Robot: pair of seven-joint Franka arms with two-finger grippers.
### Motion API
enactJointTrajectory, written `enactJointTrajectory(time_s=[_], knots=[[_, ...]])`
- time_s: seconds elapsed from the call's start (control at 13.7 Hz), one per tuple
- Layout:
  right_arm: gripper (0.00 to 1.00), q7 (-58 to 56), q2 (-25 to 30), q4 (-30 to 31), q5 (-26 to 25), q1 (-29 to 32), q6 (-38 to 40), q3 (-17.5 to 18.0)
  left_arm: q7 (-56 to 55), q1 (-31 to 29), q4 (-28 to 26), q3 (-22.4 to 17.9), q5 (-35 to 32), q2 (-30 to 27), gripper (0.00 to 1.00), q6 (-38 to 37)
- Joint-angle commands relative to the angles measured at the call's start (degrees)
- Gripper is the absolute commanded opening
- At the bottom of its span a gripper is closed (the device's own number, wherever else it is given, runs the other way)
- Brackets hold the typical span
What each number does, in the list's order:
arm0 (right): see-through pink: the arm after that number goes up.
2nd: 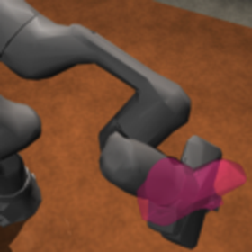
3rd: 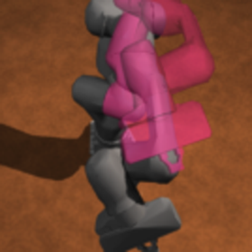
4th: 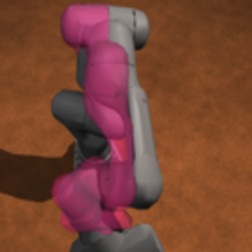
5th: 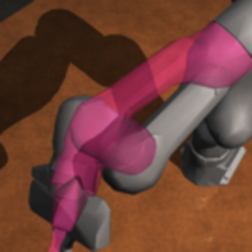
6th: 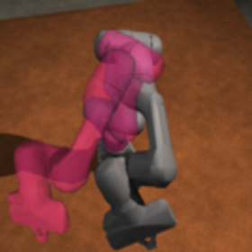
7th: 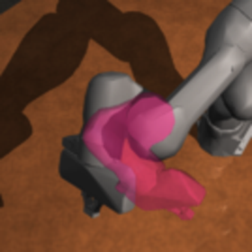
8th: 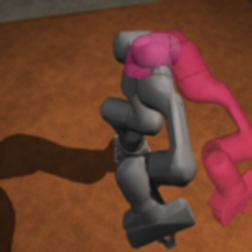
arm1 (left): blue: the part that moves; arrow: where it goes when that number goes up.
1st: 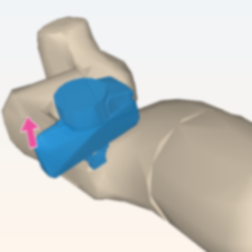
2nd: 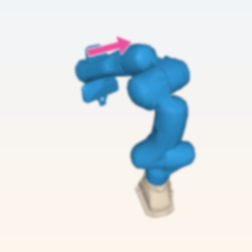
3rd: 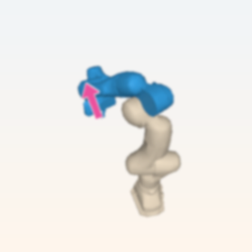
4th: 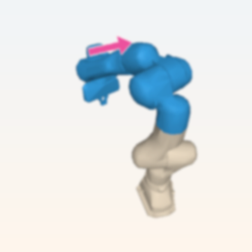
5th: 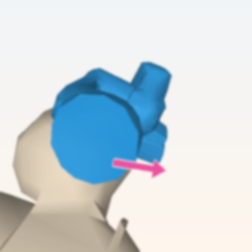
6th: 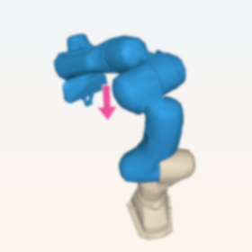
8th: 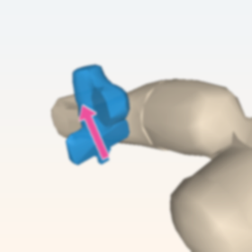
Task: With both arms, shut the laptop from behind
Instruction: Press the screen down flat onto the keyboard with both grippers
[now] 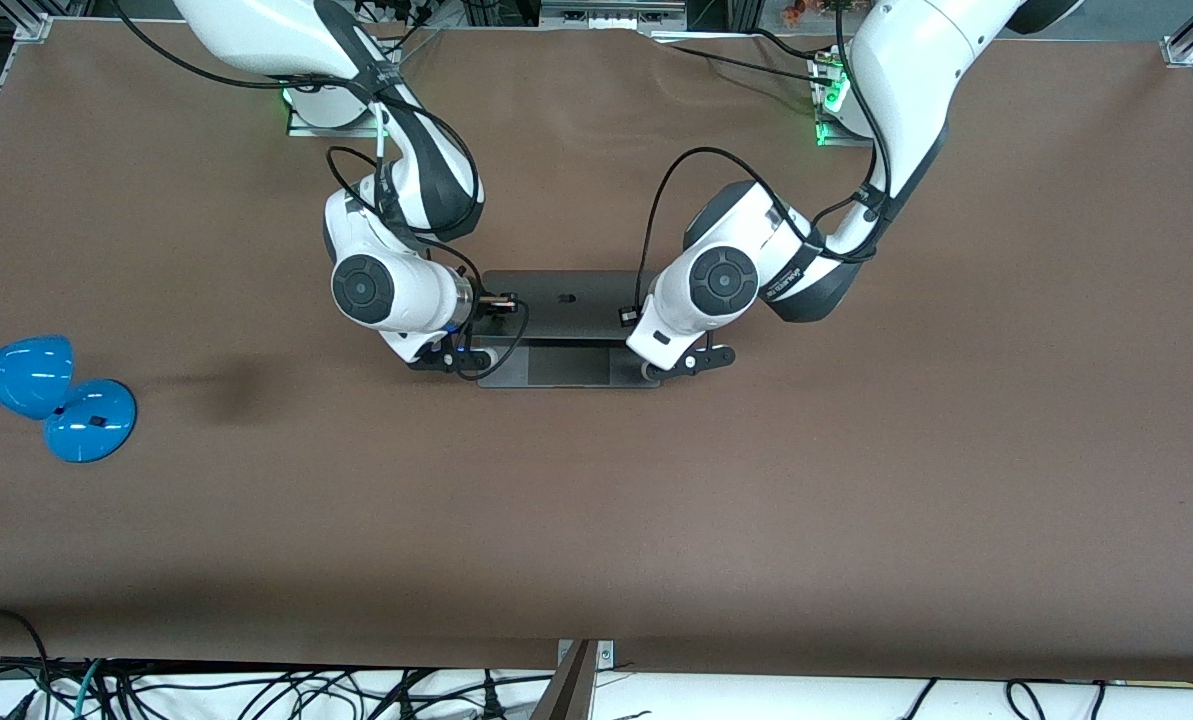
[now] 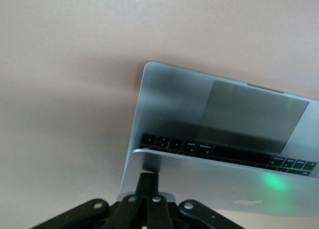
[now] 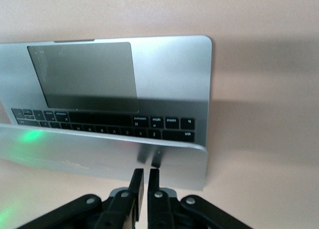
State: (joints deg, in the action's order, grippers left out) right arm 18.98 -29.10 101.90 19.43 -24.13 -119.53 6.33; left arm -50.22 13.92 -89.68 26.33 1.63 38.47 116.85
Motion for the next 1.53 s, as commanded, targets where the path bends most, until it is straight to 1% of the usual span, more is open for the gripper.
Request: enactJointTrajectory(time_s=[0.0,0.36,0.51,0.66,0.87,1.17,1.46], knots=[[0.11,-2.6,-2.1,-2.0,-0.5,0.3,-0.5,0.0,-1.3,0.8,2.7,-0.1,-3.7,2.2,0.00,0.1],[0.11,-4.4,-3.5,-2.2,-0.5,0.3,-2.9,-0.5,-1.4,0.8,2.8,-0.5,-4.1,3.7,0.00,1.4],[0.11,-4.7,-4.2,-2.2,-0.5,0.3,-3.6,-0.5,-1.6,2.0,3.7,-2.0,-4.1,4.7,0.00,1.5],[0.11,-5.3,-5.1,-2.2,-0.5,0.3,-5.2,-0.5,-1.7,3.8,5.8,-3.8,-4.1,6.4,0.00,1.5],[0.11,-5.4,-6.3,-2.3,-0.5,0.3,-6.8,-0.5,-2.5,5.6,7.8,-5.5,-4.1,8.4,0.00,1.5],[0.11,-5.9,-8.2,-2.8,-0.5,0.3,-9.4,-0.5,-2.5,5.9,8.3,-5.9,-4.1,9.4,0.00,2.6],[0.11,-6.7,-9.5,-3.5,-0.5,0.3,-9.6,-0.5,-2.5,5.9,8.3,-6.3,-4.2,10.3,0.00,4.2]])
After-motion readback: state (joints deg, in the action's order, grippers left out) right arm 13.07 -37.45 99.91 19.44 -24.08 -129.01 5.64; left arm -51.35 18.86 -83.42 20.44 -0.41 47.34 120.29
